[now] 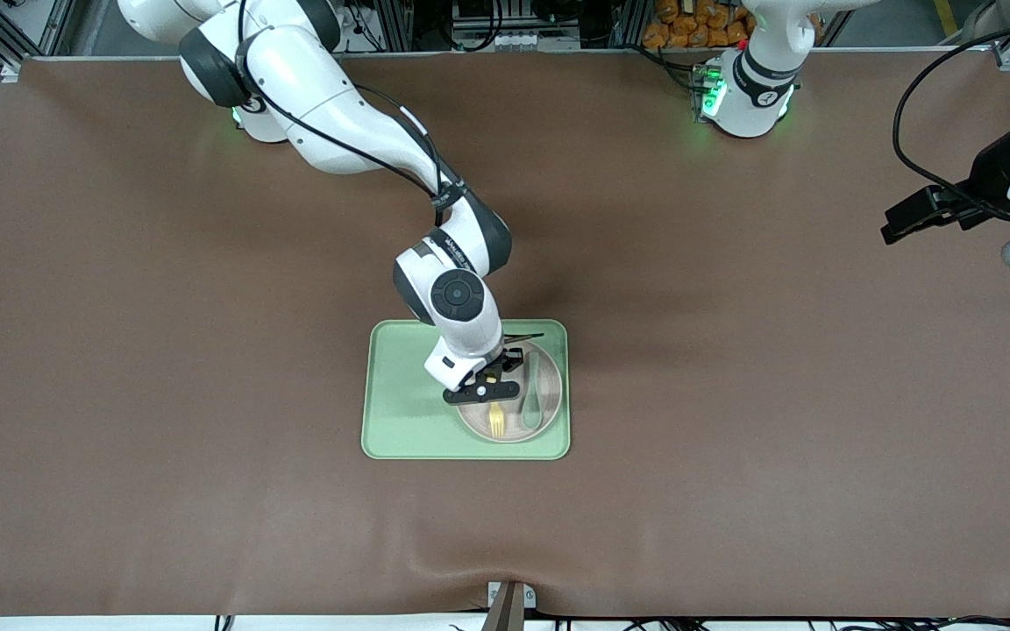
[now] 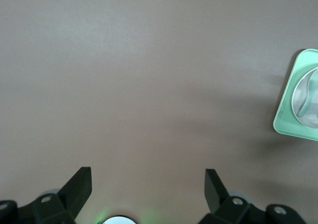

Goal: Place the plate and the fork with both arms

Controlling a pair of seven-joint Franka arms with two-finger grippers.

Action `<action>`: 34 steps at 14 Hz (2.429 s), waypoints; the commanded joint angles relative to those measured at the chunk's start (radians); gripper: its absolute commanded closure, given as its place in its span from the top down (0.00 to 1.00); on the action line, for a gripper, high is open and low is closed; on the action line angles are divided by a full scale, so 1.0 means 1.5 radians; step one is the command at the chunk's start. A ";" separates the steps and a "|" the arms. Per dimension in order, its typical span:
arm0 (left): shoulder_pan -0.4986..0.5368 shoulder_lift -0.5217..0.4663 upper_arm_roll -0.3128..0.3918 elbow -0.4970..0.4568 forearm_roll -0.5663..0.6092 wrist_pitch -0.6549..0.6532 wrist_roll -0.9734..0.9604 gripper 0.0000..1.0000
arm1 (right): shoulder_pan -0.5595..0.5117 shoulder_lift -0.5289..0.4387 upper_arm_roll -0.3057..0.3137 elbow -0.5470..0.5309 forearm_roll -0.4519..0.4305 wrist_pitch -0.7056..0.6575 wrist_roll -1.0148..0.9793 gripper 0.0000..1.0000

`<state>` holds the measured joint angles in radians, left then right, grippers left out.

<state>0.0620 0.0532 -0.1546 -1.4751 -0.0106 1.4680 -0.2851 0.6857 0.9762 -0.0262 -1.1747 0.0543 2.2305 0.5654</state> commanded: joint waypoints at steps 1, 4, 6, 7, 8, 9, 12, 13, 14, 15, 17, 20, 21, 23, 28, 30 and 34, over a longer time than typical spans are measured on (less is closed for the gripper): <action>0.005 -0.009 -0.002 -0.007 -0.013 0.004 0.011 1.00 | -0.003 -0.007 0.000 0.047 0.001 -0.070 0.016 0.00; 0.005 -0.009 -0.002 -0.007 -0.013 0.005 0.011 1.00 | -0.048 -0.036 0.001 0.048 0.006 -0.097 0.007 0.00; 0.004 -0.008 -0.002 -0.005 -0.014 0.005 0.010 1.00 | -0.068 -0.056 0.000 0.037 0.005 -0.148 -0.011 0.00; 0.004 -0.009 -0.002 -0.005 -0.014 0.005 0.010 1.00 | -0.089 -0.064 0.002 0.018 0.006 -0.154 -0.016 0.00; 0.005 -0.008 -0.002 -0.004 -0.014 0.005 0.010 1.00 | -0.102 -0.071 0.006 0.011 0.008 -0.159 -0.017 0.00; 0.005 -0.008 -0.002 -0.004 -0.014 0.005 0.010 1.00 | -0.113 -0.077 0.007 -0.012 0.010 -0.154 -0.019 0.00; 0.008 -0.009 -0.002 -0.005 -0.014 0.004 0.010 1.00 | -0.122 -0.083 0.006 -0.074 0.010 -0.108 -0.021 0.00; 0.008 -0.009 -0.002 -0.005 -0.014 0.004 0.010 1.00 | -0.122 -0.086 0.005 -0.091 0.010 -0.098 -0.021 0.00; 0.008 -0.009 -0.002 -0.007 -0.014 0.003 0.010 1.00 | -0.123 -0.094 0.005 -0.112 0.009 -0.088 -0.021 0.00; 0.008 -0.009 -0.002 -0.008 -0.013 0.003 0.010 1.00 | -0.122 -0.102 0.005 -0.133 0.009 -0.067 -0.021 0.00; 0.008 -0.009 -0.002 -0.008 -0.013 0.003 0.010 1.00 | -0.114 -0.106 0.004 -0.176 0.008 -0.024 -0.020 0.00; 0.007 -0.008 -0.002 -0.007 -0.013 0.003 0.011 1.00 | -0.119 -0.118 0.005 -0.179 0.008 -0.035 -0.020 0.65; 0.007 -0.009 -0.002 -0.007 -0.013 0.003 0.011 1.00 | -0.120 -0.122 0.005 -0.173 0.008 -0.052 -0.021 1.00; 0.007 -0.008 -0.002 -0.008 -0.013 0.003 0.010 1.00 | -0.123 -0.140 0.003 -0.145 0.008 -0.108 -0.022 1.00; 0.007 -0.009 -0.002 -0.008 -0.013 0.002 0.010 1.00 | -0.191 -0.243 0.003 -0.123 0.007 -0.172 -0.044 1.00; 0.008 -0.012 -0.002 -0.012 -0.013 0.002 0.011 1.00 | -0.218 -0.275 0.000 -0.122 0.003 -0.204 -0.121 1.00; 0.009 -0.014 -0.001 -0.015 -0.013 0.001 0.011 1.00 | -0.315 -0.352 0.001 -0.125 0.002 -0.291 -0.215 1.00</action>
<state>0.0639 0.0532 -0.1540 -1.4795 -0.0107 1.4679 -0.2851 0.2758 0.5205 -0.0446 -1.3299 0.0585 1.8408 0.3252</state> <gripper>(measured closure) 0.000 0.000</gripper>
